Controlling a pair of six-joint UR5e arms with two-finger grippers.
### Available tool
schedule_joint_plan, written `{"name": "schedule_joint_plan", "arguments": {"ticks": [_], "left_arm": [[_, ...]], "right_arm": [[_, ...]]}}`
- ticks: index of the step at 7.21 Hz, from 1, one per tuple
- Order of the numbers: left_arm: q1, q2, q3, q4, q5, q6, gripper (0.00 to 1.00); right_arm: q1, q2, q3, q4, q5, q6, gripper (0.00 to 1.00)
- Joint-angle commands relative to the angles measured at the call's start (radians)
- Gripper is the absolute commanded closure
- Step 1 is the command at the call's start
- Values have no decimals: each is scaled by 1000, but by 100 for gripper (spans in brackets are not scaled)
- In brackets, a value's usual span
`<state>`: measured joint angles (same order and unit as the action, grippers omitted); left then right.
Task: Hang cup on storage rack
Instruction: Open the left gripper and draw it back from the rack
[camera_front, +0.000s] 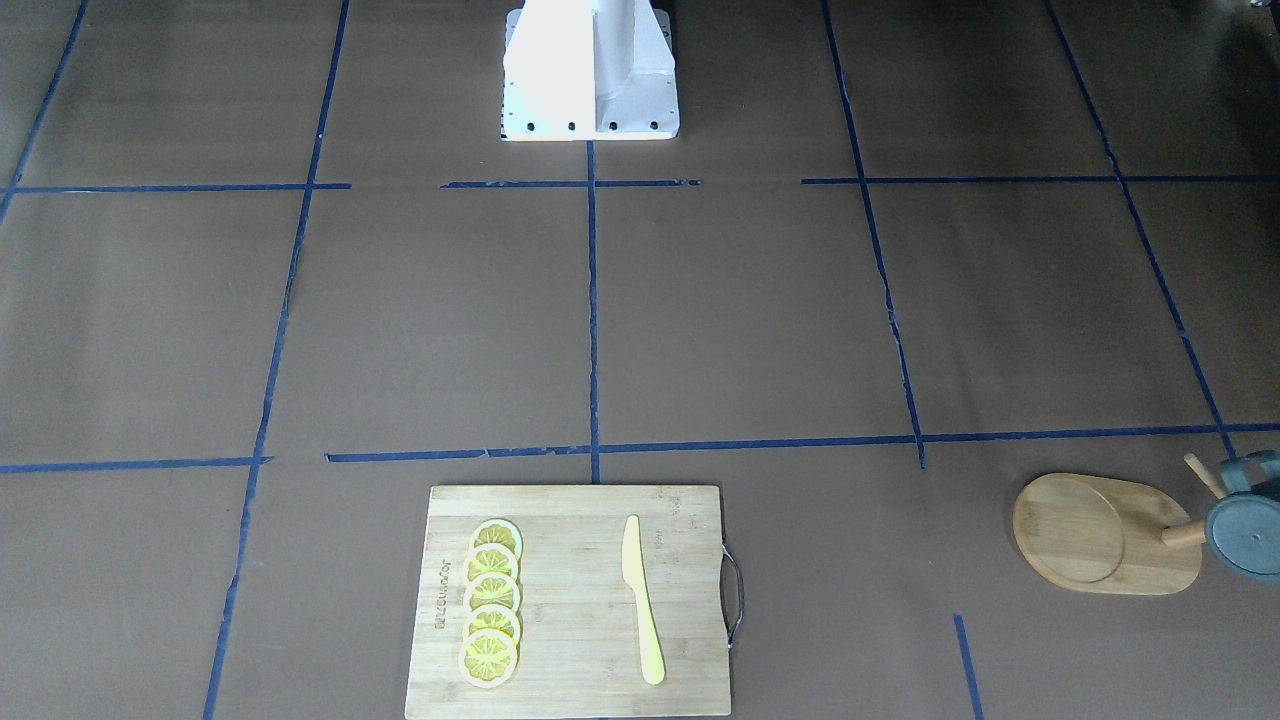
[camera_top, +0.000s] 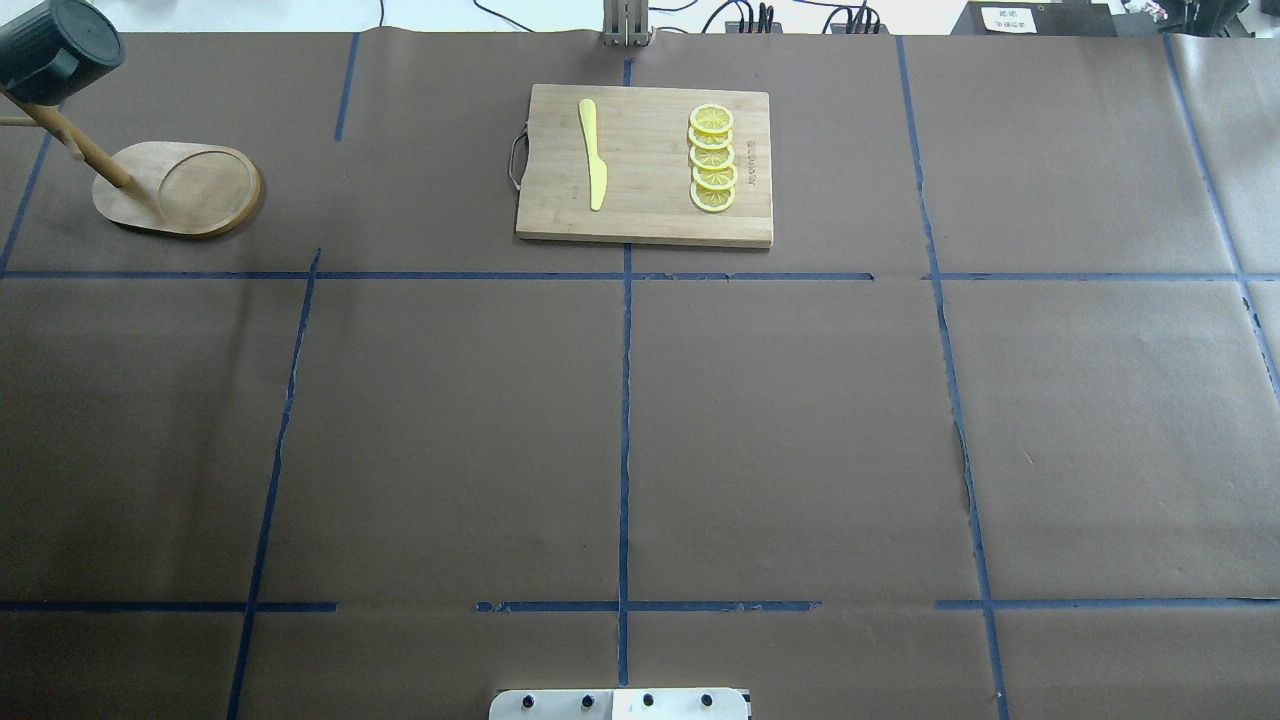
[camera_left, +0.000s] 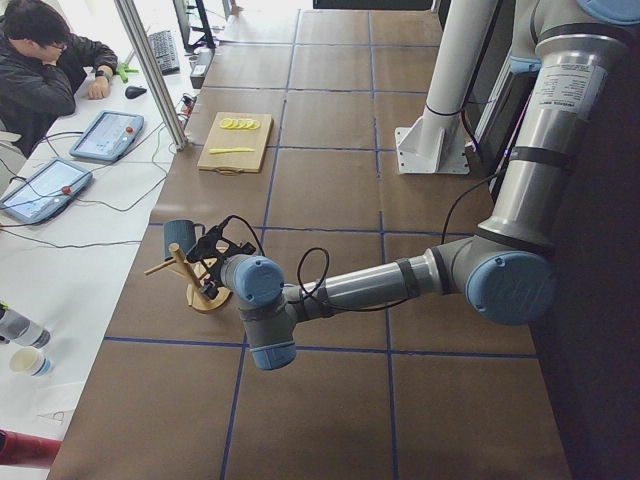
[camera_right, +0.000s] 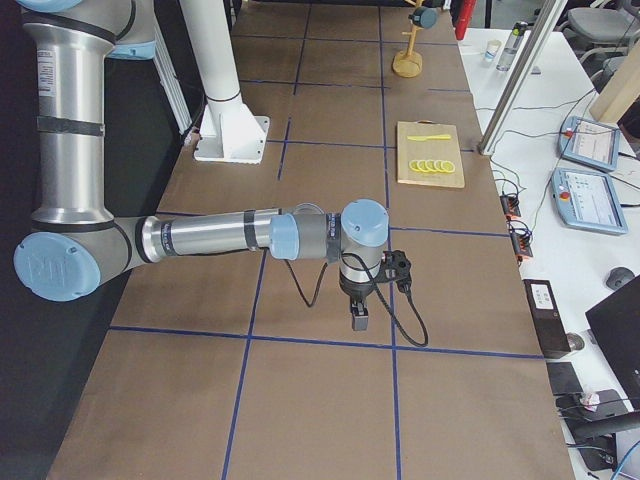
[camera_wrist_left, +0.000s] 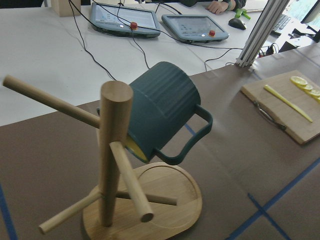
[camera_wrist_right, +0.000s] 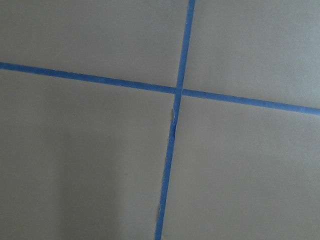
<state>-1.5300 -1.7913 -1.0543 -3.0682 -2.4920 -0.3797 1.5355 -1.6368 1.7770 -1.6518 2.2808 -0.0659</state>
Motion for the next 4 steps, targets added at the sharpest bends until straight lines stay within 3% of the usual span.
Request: {"name": "schedule_joint_plan", "arguments": {"ticks": [1, 2, 4], "left_arm": [[-7, 6, -10, 266, 170, 419, 0], [-6, 6, -35, 393, 252, 549, 0], [-7, 4, -149, 753, 292, 650, 0]], "right_arm": [[0, 2, -2, 0, -1, -2, 0], [0, 2, -1, 1, 0, 0, 0], [0, 0, -1, 1, -1, -3, 0]]}}
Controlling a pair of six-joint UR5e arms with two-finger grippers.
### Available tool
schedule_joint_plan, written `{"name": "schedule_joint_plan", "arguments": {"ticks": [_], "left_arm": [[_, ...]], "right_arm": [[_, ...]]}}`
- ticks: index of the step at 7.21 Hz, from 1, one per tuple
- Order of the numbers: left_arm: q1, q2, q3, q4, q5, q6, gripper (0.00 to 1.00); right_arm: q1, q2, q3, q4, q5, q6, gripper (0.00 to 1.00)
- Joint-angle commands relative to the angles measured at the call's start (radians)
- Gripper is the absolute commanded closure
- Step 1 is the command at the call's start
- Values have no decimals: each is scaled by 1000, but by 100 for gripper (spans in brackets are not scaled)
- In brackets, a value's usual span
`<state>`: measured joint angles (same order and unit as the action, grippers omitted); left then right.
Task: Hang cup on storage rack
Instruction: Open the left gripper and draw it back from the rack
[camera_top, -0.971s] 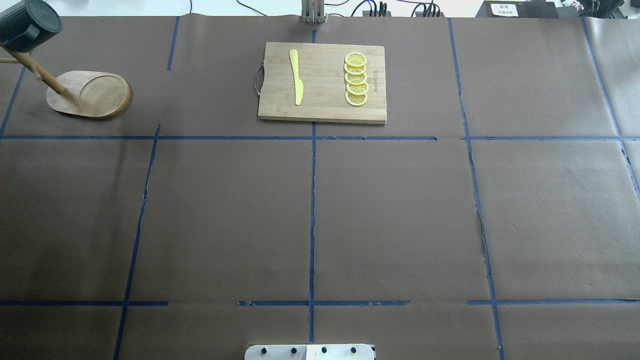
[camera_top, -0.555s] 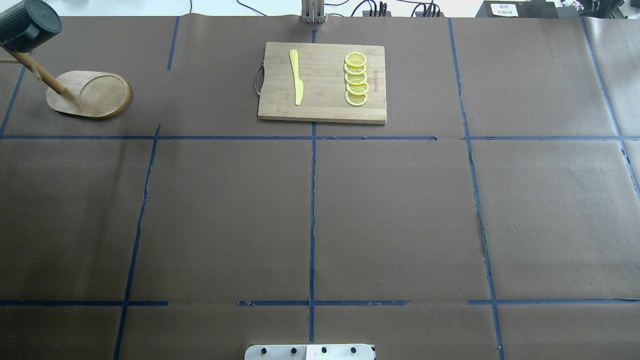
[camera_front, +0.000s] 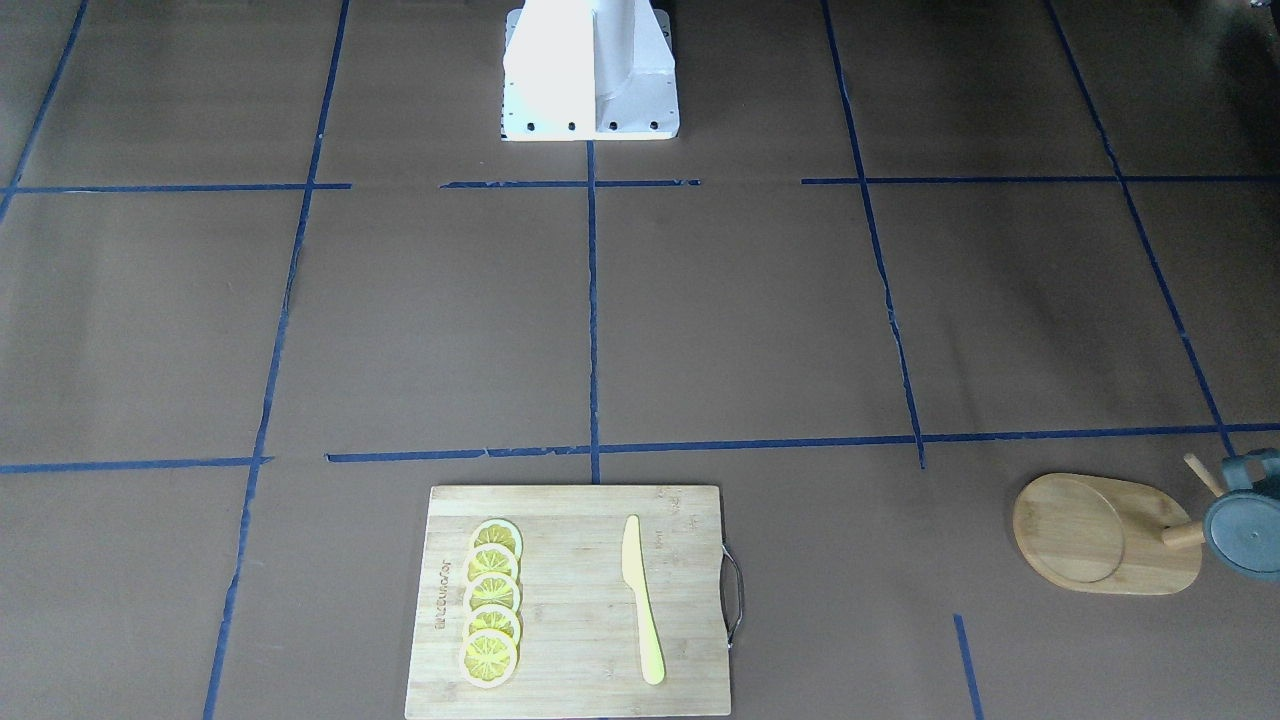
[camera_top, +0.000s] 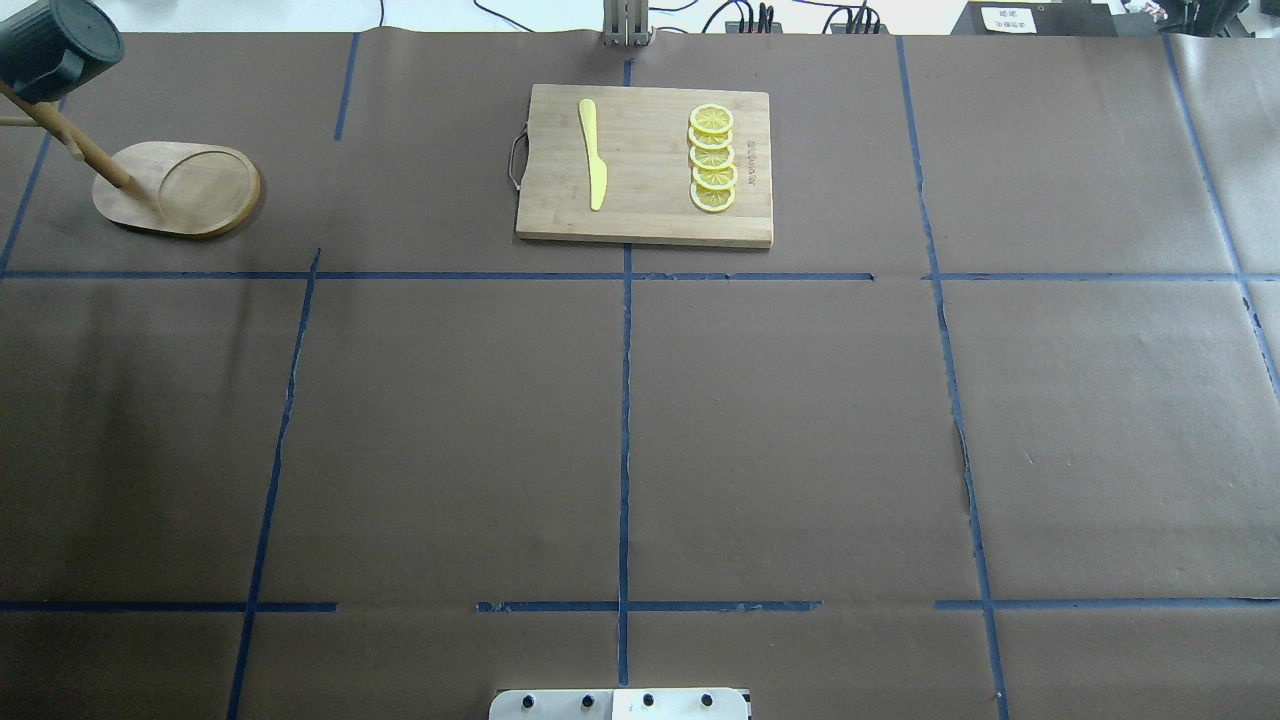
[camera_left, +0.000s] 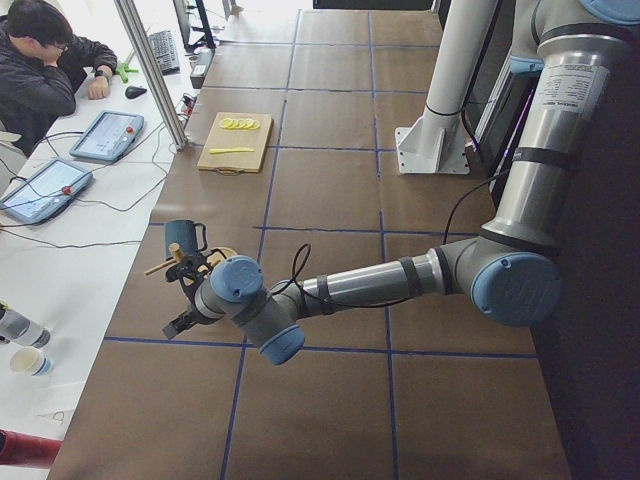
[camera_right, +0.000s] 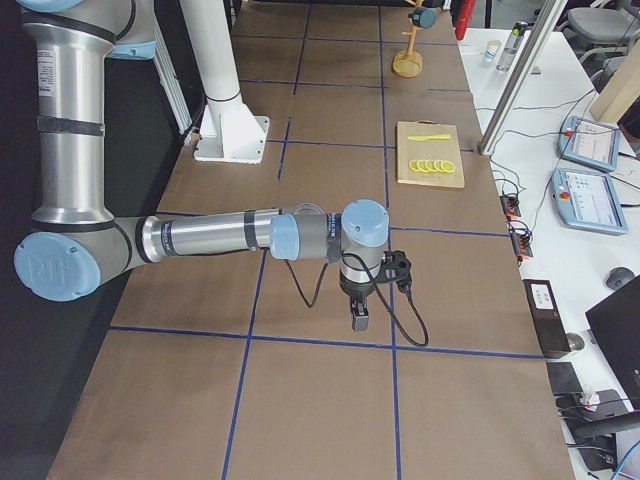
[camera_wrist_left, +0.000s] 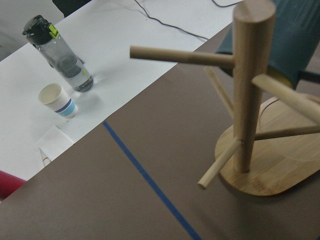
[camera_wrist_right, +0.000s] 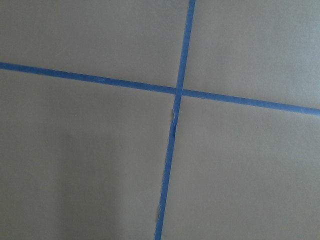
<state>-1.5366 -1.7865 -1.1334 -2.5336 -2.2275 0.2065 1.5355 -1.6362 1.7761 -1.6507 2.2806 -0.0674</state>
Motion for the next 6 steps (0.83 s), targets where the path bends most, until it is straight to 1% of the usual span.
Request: {"name": "schedule_joint_plan", "arguments": {"ticks": [1, 2, 3, 4, 5, 6], "left_arm": [[-10, -1, -87, 387, 34, 65, 0], [-10, 2, -85, 509, 34, 59, 0], [-13, 4, -91, 641, 10, 54, 0], [-17, 1, -92, 764, -68, 41, 0], [-37, 5, -107, 815, -155, -93, 0], [-39, 18, -129, 822, -162, -120, 0]], "right_arm": [[0, -1, 0, -1, 2, -2, 0], [0, -2, -1, -1, 3, -2, 0], [0, -1, -1, -1, 3, -2, 0], [0, -1, -1, -6, 3, 0, 0], [0, -4, -1, -12, 7, 1, 0], [0, -7, -3, -14, 11, 1, 0]]}}
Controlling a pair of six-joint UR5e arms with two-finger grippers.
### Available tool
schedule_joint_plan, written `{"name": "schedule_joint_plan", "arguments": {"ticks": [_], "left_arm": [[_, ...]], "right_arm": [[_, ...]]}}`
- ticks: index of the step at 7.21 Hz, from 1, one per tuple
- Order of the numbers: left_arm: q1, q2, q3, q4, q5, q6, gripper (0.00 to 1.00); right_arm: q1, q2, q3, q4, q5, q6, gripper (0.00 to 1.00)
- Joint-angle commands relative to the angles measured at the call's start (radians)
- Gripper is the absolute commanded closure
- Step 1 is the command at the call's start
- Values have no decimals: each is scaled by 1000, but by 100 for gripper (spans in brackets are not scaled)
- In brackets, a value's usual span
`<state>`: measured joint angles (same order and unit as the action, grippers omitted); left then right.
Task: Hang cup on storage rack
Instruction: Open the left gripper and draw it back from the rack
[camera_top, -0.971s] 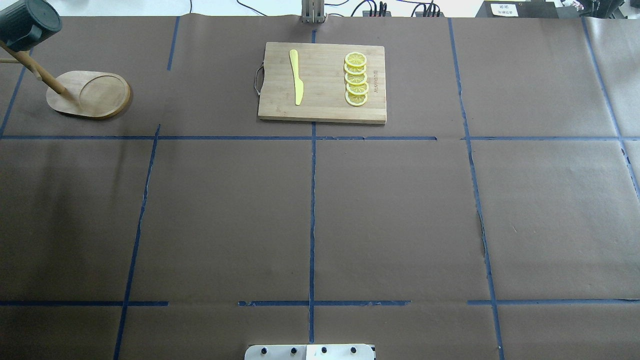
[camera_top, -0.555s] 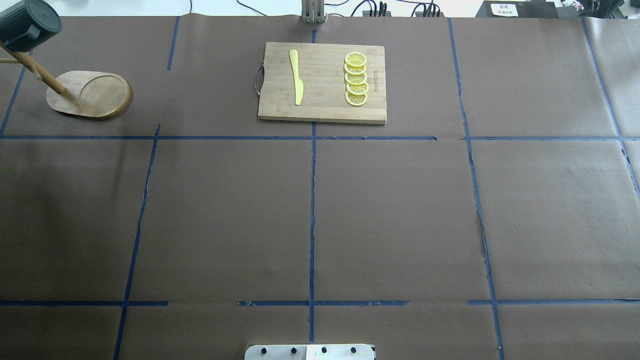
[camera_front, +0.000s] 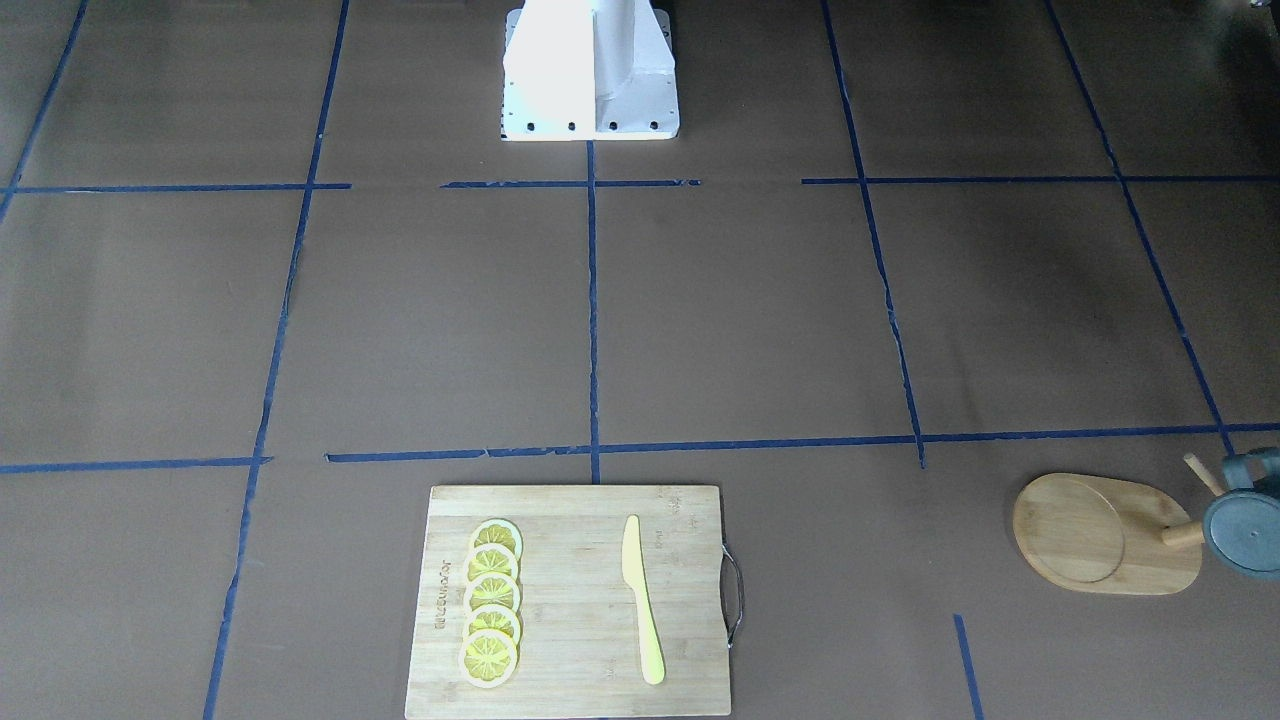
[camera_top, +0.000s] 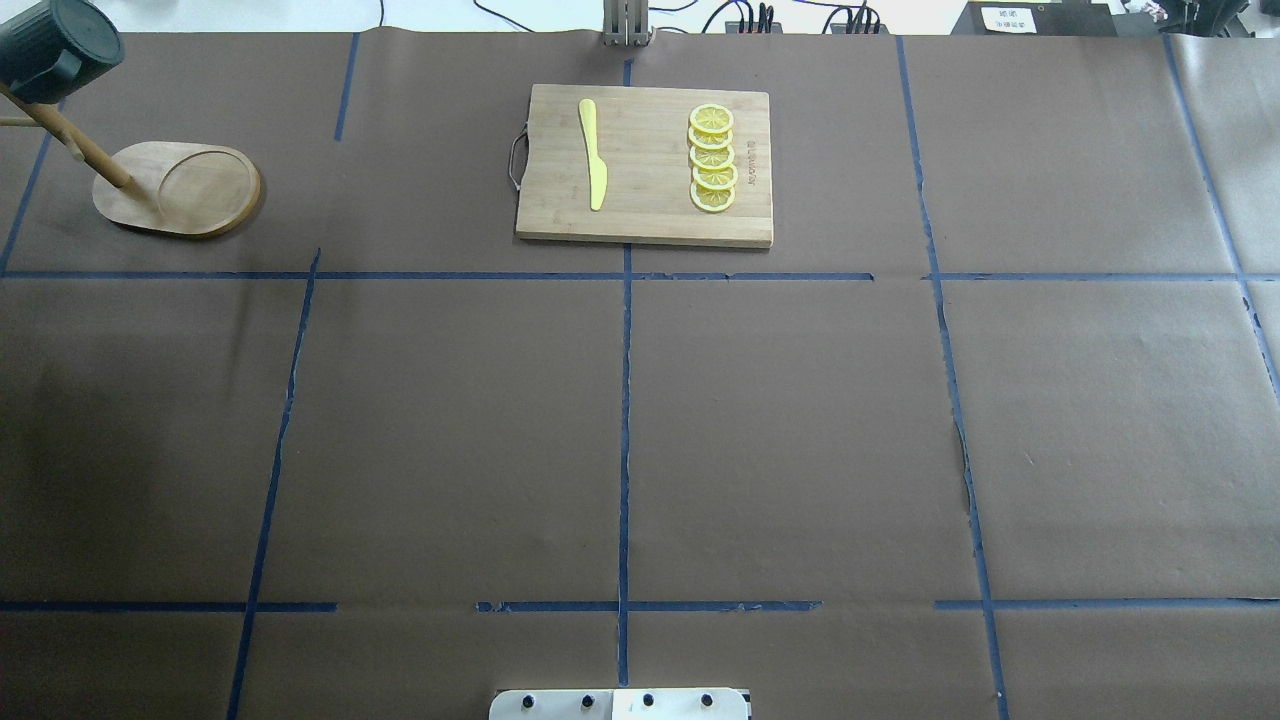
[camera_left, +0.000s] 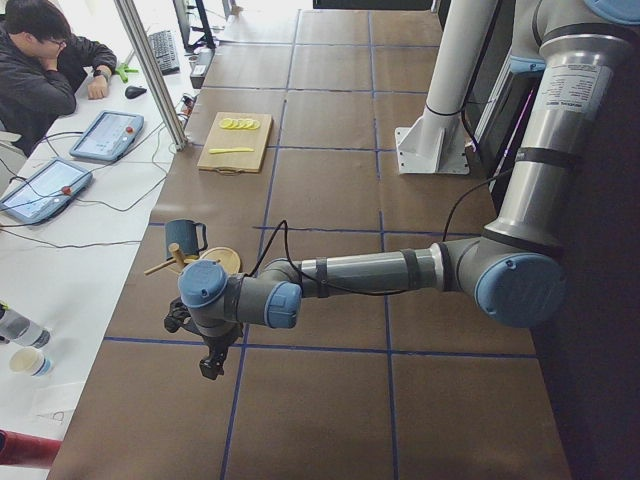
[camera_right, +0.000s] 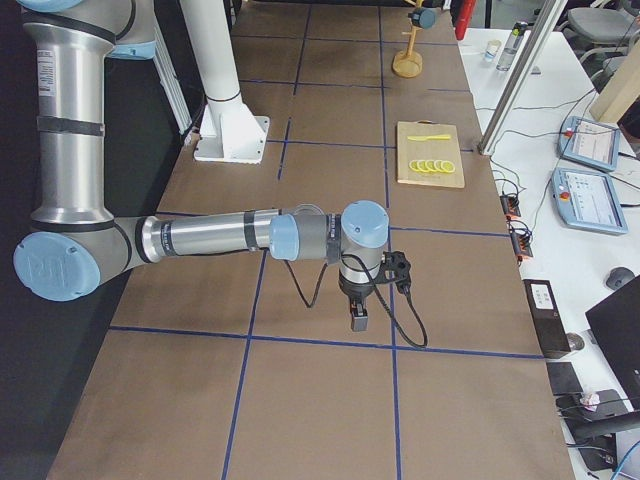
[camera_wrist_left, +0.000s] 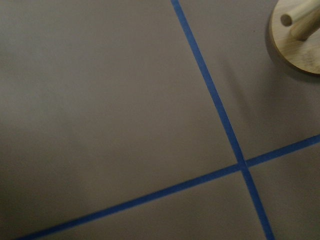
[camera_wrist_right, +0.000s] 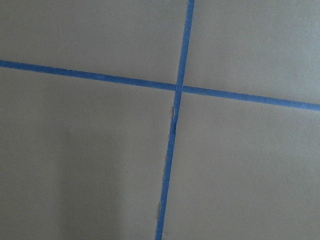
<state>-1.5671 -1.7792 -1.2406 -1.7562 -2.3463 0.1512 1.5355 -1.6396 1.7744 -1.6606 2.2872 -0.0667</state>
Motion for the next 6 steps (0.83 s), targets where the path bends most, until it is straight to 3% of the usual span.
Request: {"name": "schedule_joint_plan", "arguments": {"ticks": [1, 3, 4, 6], "left_arm": [[-5, 33, -49, 49, -39, -68, 0], [4, 29, -100, 204, -39, -78, 0], [4, 44, -196, 287, -37, -78, 0], [5, 235, -446, 282, -39, -71, 0]], "right_arm": [[0, -6, -1, -4, 8, 1, 0], [0, -6, -3, -4, 8, 1, 0], [0, -6, -1, -4, 8, 1, 0], [0, -19, 0, -2, 8, 1, 0]]}}
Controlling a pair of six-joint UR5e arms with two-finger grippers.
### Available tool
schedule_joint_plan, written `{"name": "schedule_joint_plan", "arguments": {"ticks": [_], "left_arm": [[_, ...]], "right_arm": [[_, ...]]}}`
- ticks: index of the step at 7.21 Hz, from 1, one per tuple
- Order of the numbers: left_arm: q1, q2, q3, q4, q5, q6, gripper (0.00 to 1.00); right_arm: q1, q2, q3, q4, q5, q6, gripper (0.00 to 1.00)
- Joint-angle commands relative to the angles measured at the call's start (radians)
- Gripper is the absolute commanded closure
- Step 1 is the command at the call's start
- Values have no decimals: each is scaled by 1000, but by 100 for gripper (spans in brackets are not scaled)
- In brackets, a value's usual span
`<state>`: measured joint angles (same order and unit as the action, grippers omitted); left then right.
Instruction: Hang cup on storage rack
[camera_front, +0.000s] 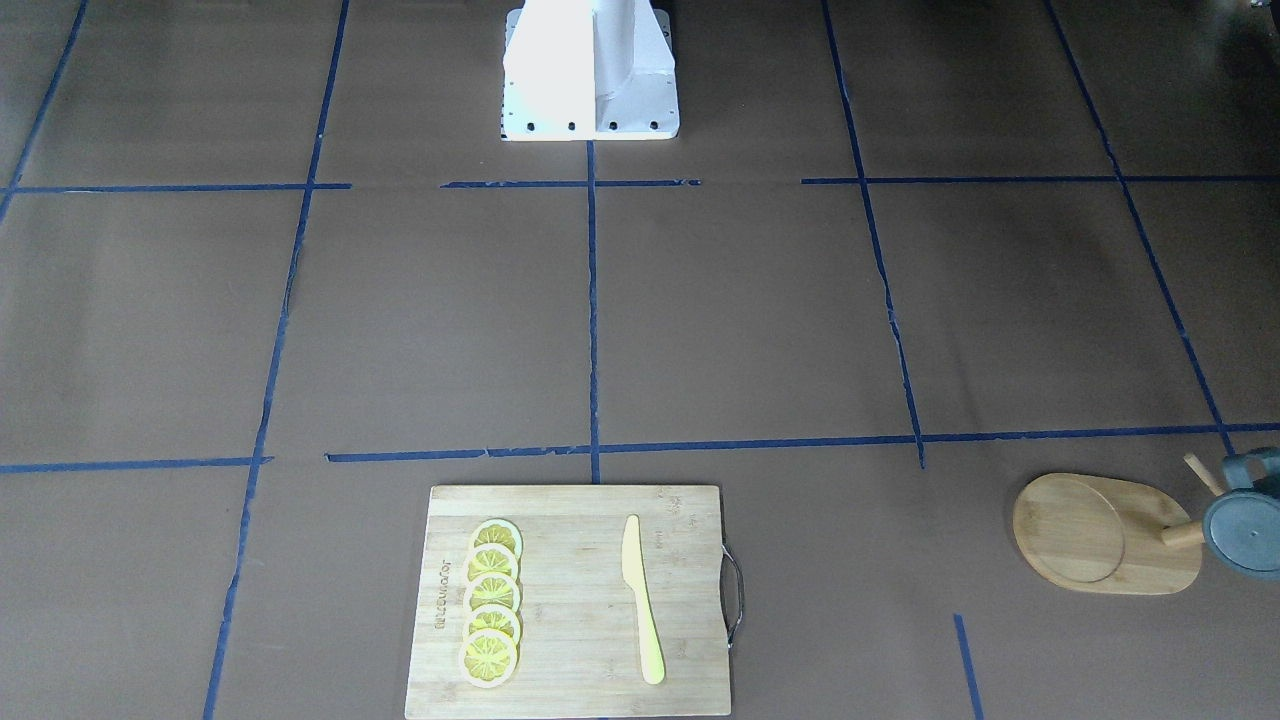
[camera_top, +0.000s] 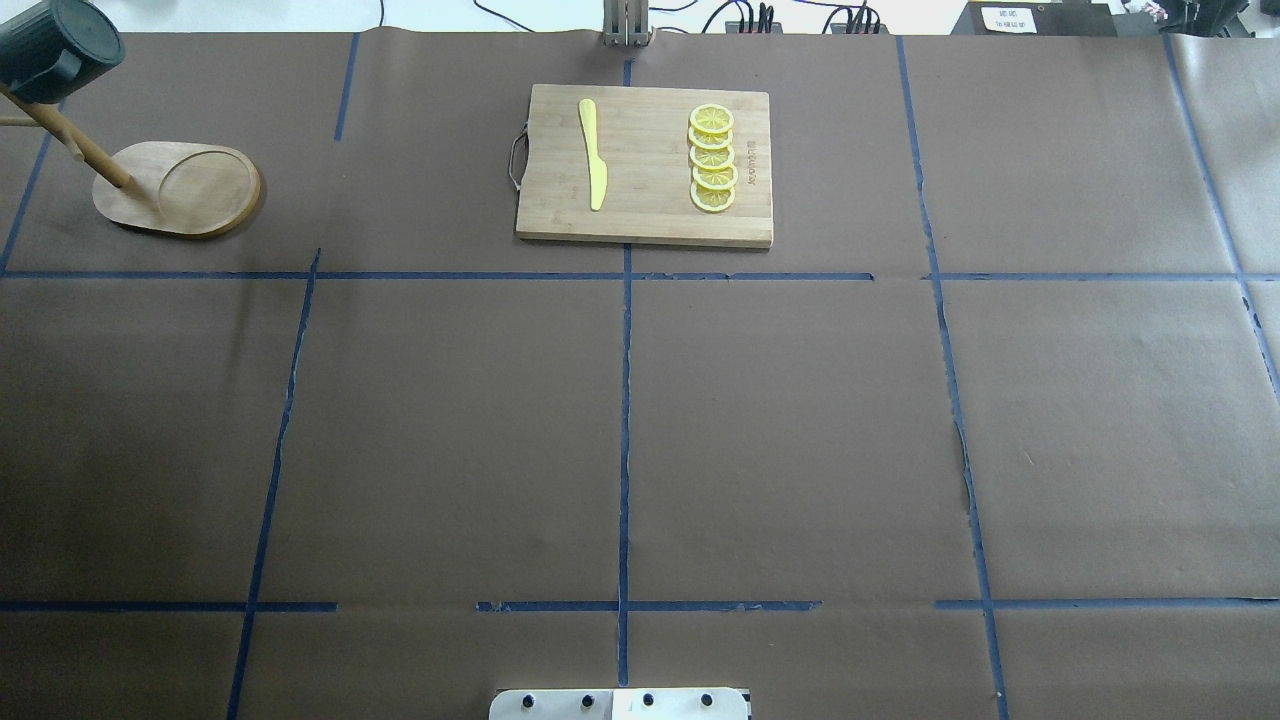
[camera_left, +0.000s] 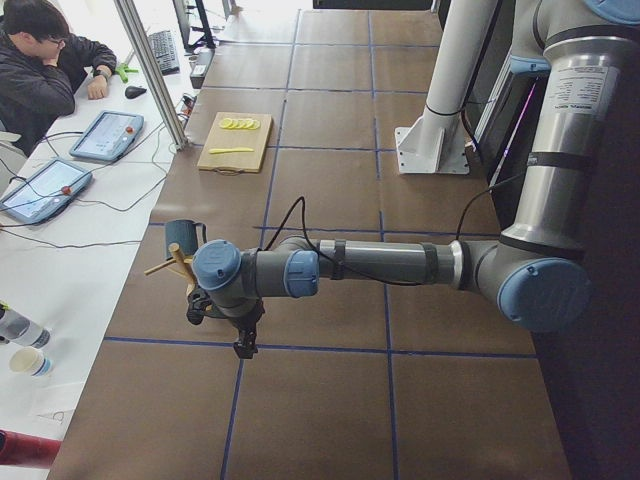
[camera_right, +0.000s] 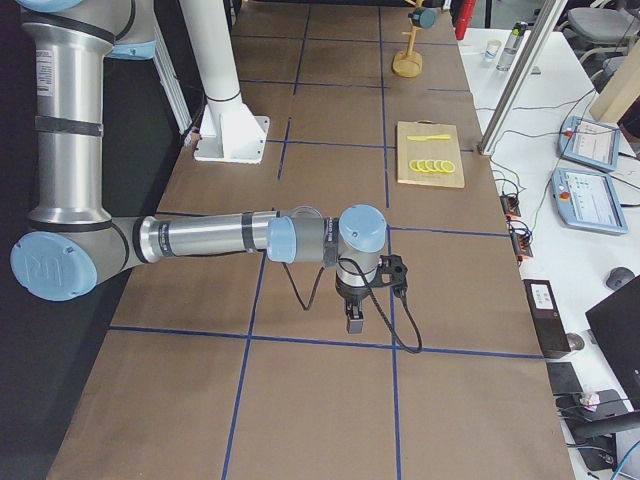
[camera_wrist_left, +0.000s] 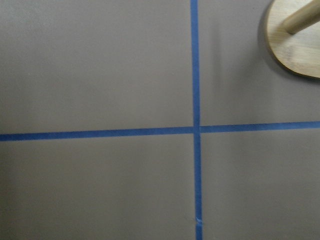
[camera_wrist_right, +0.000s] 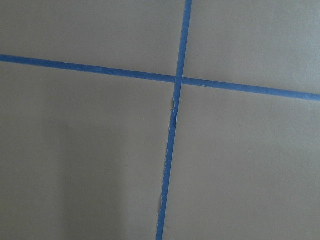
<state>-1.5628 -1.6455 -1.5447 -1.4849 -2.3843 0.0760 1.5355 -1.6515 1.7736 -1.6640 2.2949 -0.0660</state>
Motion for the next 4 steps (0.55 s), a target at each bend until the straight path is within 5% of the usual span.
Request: {"name": "schedule_joint_plan", "arguments": {"ticks": [1, 4], "left_arm": [[3, 120, -146, 11, -1, 7, 0], [4, 130, -134, 12, 1, 5, 0]], "right_arm": [[0, -14, 1, 3, 1, 0, 0], [0, -45, 0, 13, -6, -9, 0]]}}
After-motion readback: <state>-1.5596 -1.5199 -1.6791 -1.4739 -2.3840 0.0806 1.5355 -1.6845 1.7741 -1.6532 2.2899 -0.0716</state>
